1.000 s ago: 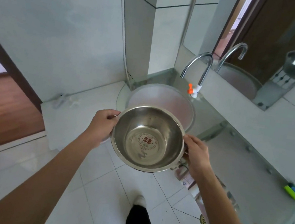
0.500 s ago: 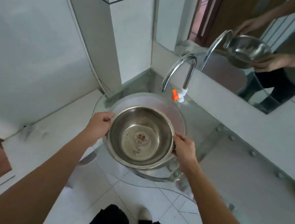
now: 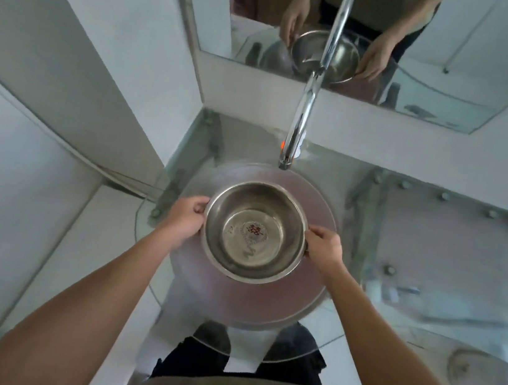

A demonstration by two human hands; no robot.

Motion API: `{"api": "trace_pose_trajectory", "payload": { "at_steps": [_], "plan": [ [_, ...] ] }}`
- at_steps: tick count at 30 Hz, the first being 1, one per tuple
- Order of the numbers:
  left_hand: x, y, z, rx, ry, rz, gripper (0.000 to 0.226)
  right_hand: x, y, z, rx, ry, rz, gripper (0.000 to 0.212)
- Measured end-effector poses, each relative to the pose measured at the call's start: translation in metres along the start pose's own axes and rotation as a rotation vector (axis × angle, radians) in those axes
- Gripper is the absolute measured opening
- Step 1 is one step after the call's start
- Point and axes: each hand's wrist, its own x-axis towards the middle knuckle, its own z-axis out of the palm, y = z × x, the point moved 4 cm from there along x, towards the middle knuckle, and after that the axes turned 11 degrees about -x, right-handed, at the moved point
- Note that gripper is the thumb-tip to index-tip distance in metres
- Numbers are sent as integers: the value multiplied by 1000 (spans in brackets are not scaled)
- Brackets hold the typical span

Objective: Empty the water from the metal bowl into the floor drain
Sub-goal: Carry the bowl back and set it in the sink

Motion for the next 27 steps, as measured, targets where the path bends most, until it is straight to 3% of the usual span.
{"api": "trace_pose_trajectory", "payload": {
  "at_steps": [10,27],
  "plan": [
    [52,-48,23,92,-102,-139,39,13,22,39,-104,188,126,26],
    [81,-61,38,213,-125,-126,30,28,40,51,-227,213,37,24]
  ]
}}
